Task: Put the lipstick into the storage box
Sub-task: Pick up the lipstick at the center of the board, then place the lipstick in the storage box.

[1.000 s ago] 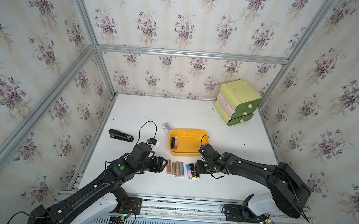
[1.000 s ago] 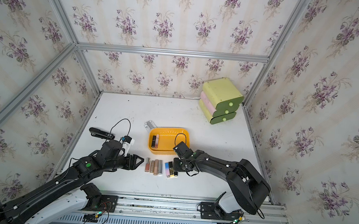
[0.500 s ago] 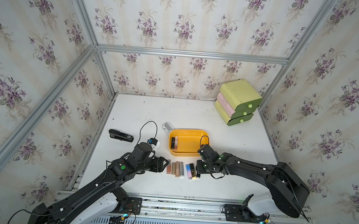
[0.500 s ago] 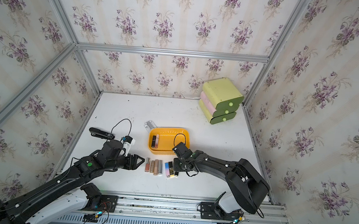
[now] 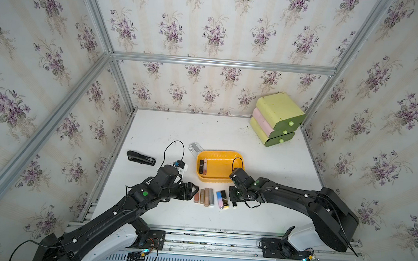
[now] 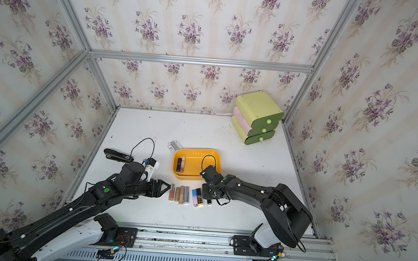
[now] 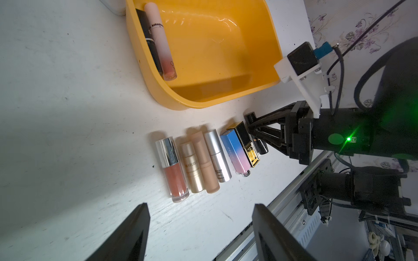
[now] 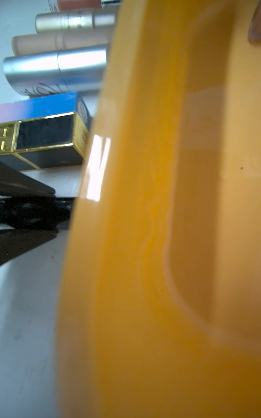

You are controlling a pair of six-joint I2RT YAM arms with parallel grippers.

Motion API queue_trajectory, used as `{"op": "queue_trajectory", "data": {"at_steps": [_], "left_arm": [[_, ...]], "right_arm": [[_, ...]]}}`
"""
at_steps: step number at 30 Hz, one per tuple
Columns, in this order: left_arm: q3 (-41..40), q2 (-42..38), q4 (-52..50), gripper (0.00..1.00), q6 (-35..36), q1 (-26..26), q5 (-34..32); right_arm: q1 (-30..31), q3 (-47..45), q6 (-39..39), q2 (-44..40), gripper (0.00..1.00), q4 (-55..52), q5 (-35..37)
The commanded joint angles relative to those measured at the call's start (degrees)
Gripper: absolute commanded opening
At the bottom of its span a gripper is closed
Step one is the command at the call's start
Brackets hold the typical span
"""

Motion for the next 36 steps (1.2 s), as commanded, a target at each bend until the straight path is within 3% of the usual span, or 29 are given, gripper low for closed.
{"op": "queue_trajectory", "data": {"at_steps": [1,10,15,18,28,36], "left_arm": [[0.72,0.41,1.42,0.72,0.31,0.02,0.78],[2.51,0.59,2.85,0.79,1.85,0.03,1.91],[4.14,1.49,7.07,0.89,3.27,0.04,8.56],[5.44,3.51,10.79,0.9,2.88,0.02,12.09],[9.3,14.0,26.16,0.86,-3.59,-0.05,19.59],[13.96,19.69,27.07,0.76,-2.9,-1.64,19.97]], "right_arm": [[0.03,0.74,-0.1,-0.35,0.22,-4.3,0.91],[-1.23,6.39,-1.52,-2.96,0.22,-7.04,-3.02],[-4.22,10.18,-1.43,-6.49,0.22,-7.15,-7.57],[-6.61,11.84,-0.72,-8.41,0.22,-5.94,-10.78],[-10.54,11.48,7.59,-13.47,0.22,5.92,-19.74],[-10.63,11.2,11.18,-13.26,0.22,12.05,-25.77]]}}
